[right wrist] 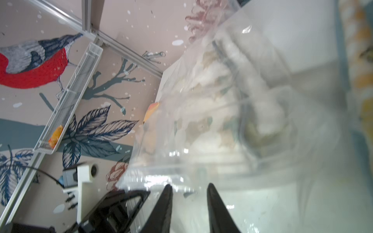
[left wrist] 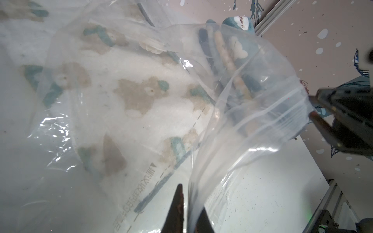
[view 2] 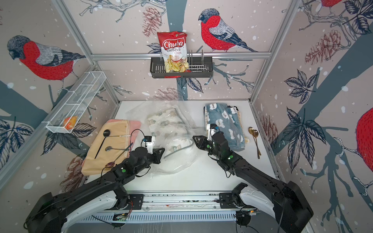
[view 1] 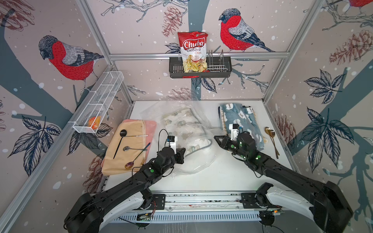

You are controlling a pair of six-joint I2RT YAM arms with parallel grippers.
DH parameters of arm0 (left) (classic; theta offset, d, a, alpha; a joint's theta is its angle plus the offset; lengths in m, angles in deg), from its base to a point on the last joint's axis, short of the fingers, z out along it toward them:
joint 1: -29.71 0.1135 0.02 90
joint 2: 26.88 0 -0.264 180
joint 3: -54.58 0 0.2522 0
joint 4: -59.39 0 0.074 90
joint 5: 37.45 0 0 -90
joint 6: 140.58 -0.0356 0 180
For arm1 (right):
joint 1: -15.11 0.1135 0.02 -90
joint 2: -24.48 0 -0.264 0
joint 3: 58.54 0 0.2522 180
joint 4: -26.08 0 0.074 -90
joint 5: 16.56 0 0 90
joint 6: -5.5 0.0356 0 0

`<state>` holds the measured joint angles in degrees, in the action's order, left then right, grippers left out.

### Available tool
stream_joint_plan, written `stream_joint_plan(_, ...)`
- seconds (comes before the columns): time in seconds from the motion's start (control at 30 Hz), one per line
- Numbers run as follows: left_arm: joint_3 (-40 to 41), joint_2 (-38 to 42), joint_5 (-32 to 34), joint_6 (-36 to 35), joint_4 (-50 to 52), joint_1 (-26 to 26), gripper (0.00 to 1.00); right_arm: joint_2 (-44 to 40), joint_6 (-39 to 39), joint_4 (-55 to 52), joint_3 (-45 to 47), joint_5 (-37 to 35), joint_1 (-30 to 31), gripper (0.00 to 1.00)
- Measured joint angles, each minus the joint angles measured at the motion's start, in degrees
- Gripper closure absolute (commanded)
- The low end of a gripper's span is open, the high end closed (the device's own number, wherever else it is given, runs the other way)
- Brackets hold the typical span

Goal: Take the blanket out of the vacuum bag
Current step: Place the blanket at the center of the board, then adjust the vacuum bag at the center of the board.

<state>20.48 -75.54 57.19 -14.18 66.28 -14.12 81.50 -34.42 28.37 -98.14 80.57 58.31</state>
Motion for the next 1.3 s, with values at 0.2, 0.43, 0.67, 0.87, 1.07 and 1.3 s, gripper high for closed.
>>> stream_joint_plan(0.2, 0.79, 4.33, -0.15, 0.24, 3.15, 0.0, 0.87, -2.67, 5.77, -0.55, 5.31, -9.73, 14.67, 0.8)
stream_joint_plan(0.43, 1.27, 7.32, -0.68, 0.92, 6.29, 0.0, 0.8, 0.33, 10.29, 0.0, 5.97, -18.08, 24.55, 0.8)
stream_joint_plan(0.67, 1.38, 6.91, -1.68, 1.16, 7.32, 0.0, 0.71, 7.06, 11.54, 1.99, 5.01, -20.57, 24.46, 0.78)
stream_joint_plan(0.87, 0.57, 3.76, -3.65, 1.14, 7.06, -0.07, 0.61, 10.95, 11.13, 4.61, 3.91, -16.92, 14.29, 0.77)
stream_joint_plan(1.07, -2.95, -1.07, -5.9, 0.66, 6.71, -0.39, 0.7, 14.58, 8.28, 4.87, -0.15, -11.08, 8.15, 0.75)
stream_joint_plan(1.3, -9.46, -3.69, -3.06, -1.77, 8.7, -2.38, 1.0, 19.8, 3.76, 4.22, -6.36, -6.67, 1.05, 0.75)
